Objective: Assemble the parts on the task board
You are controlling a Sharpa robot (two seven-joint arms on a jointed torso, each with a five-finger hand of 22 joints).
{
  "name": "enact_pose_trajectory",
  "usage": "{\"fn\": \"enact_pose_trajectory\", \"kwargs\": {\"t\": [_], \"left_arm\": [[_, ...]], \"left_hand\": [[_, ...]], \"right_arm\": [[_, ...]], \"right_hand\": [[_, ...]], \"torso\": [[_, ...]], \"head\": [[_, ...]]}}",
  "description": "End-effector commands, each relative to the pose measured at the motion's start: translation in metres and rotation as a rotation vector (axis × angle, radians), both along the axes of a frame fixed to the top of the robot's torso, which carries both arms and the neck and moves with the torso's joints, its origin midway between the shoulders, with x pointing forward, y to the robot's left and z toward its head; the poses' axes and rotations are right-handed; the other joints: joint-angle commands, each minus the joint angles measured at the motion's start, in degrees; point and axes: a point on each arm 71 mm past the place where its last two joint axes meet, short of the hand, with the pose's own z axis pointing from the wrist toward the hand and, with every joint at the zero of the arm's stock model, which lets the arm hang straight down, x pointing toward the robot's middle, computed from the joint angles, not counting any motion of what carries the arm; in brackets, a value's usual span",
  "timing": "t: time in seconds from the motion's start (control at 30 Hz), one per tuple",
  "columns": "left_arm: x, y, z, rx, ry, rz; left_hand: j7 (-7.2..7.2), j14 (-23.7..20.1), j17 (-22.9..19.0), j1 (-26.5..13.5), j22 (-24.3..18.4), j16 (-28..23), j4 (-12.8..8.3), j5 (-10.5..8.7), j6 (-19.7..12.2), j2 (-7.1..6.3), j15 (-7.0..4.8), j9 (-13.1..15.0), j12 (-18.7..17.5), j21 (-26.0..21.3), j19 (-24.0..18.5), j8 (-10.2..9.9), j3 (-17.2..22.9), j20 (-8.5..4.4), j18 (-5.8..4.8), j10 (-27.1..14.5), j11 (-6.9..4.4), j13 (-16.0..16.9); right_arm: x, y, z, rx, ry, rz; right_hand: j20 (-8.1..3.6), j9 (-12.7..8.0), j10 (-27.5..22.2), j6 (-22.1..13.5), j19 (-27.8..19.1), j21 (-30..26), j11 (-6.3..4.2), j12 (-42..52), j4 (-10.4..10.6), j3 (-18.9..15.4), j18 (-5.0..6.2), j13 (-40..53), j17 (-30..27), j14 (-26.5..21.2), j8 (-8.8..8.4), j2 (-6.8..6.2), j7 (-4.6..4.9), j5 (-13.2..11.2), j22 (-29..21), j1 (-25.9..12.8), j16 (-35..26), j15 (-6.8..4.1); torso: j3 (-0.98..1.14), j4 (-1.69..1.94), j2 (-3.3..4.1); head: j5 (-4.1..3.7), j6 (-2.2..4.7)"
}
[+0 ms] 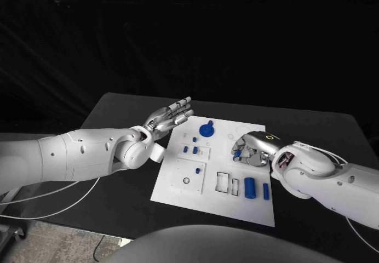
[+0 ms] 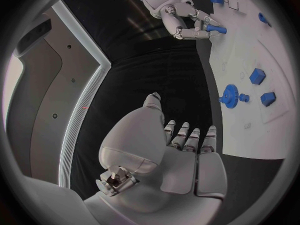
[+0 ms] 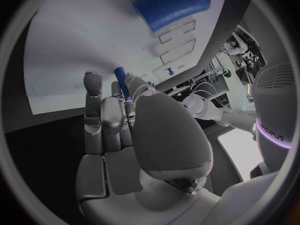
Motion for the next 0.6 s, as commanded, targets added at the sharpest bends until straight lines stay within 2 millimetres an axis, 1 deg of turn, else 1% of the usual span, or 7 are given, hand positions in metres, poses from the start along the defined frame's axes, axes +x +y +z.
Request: {"fn": "enact_pose_trajectory", "kwargs": {"t": [0.03,0.17,0.33,0.47,0.5,0.6], "left_arm": [[-0.001,-0.002,0.0,-0.014,0.005,-0.019],[-0.001,-0.003,-0.001,-0.013,0.008,-0.021],[0.0,-0.004,-0.001,-0.013,0.009,-0.023],[0.0,-0.004,-0.002,-0.014,0.011,-0.024],[0.0,-0.004,-0.002,-0.013,0.011,-0.024],[0.0,-0.005,-0.002,-0.014,0.01,-0.024]], "left_hand": [[0.4,0.0,-0.1,0.5,0.1,-0.2,-0.2,0.35,0.2,0.08,0.54,0.1,0.3,0.2,0.1,0.0,0.3,0.43,0.57,0.0,0.51,0.1],[0.48,0.1,-0.1,0.7,0.1,-0.2,-0.2,0.45,0.2,0.16,0.6,0.1,0.4,0.2,0.1,0.0,0.4,0.48,0.57,0.0,0.61,0.1],[0.55,0.1,-0.1,0.8,0.2,-0.2,-0.2,0.52,0.2,0.24,0.64,0.1,0.5,0.2,0.1,0.0,0.5,0.51,0.57,0.0,0.73,0.1],[0.58,0.2,0.0,0.8,0.3,-0.2,-0.2,0.55,0.2,0.28,0.68,0.1,0.6,0.3,0.2,0.0,0.5,0.53,0.58,0.0,0.78,0.1],[0.58,0.2,0.0,0.8,0.3,-0.2,-0.2,0.55,0.2,0.28,0.68,0.1,0.6,0.3,0.2,0.0,0.5,0.53,0.58,0.0,0.78,0.1],[0.59,0.2,0.0,0.9,0.3,-0.2,-0.2,0.56,0.2,0.3,0.69,0.1,0.6,0.3,0.2,0.0,0.5,0.54,0.58,0.0,0.8,0.1]], "right_arm": [[-0.001,0.004,0.018,0.036,-0.037,0.007],[-0.005,0.009,0.041,0.064,-0.043,0.024],[-0.016,0.019,0.061,0.12,0.002,0.048],[-0.028,0.038,0.066,0.14,0.074,0.099],[-0.031,0.045,0.065,0.141,0.088,0.12],[-0.039,0.063,0.06,0.132,0.108,0.174]], "right_hand": [[-0.37,0.1,1.7,0.2,-0.1,0.2,-1.06,0.0,-0.4,0.2,-0.63,0.3,-0.1,0.0,0.27,0.6,0.05,-0.3,2.6,1.3,0.1,-0.42],[-0.39,0.3,1.8,0.2,-0.1,0.2,-1.07,0.0,-0.4,0.2,-0.64,0.3,-0.1,0.0,0.31,0.52,0.02,-0.4,2.6,1.1,0.0,-0.42],[-0.39,0.3,1.9,0.2,-0.1,0.3,-1.08,0.0,-0.4,0.2,-0.65,0.3,-0.1,0.0,0.31,0.51,0.01,-0.5,2.6,1.0,0.0,-0.42],[-0.41,0.4,2.0,0.0,-0.1,0.4,-1.09,-0.2,-0.4,0.3,-0.67,0.3,0.0,0.0,0.16,0.39,0.0,-0.6,2.6,0.9,0.1,-0.43],[-0.41,0.4,2.0,-0.2,-0.1,0.4,-1.09,-0.2,-0.4,0.3,-0.68,0.3,0.0,0.1,0.09,0.37,0.01,-0.6,2.6,0.8,0.1,-0.43],[-0.41,0.4,2.0,-0.3,-0.1,0.4,-1.09,-0.3,-0.4,0.4,-0.67,0.3,-0.1,0.0,0.02,0.34,0.01,-0.6,2.6,0.8,0.0,-0.42]], "torso": [[-0.01,0.01,-0.02],[-0.01,0.02,-0.05],[-0.01,0.05,-0.07],[0.01,0.02,-0.02],[0.02,0.0,0.0],[0.0,-0.01,-0.03]], "head": [[0.16,0.01],[0.0,0.01],[-0.12,0.01],[-0.19,0.01],[-0.38,0.01],[-0.44,0.01]]}}
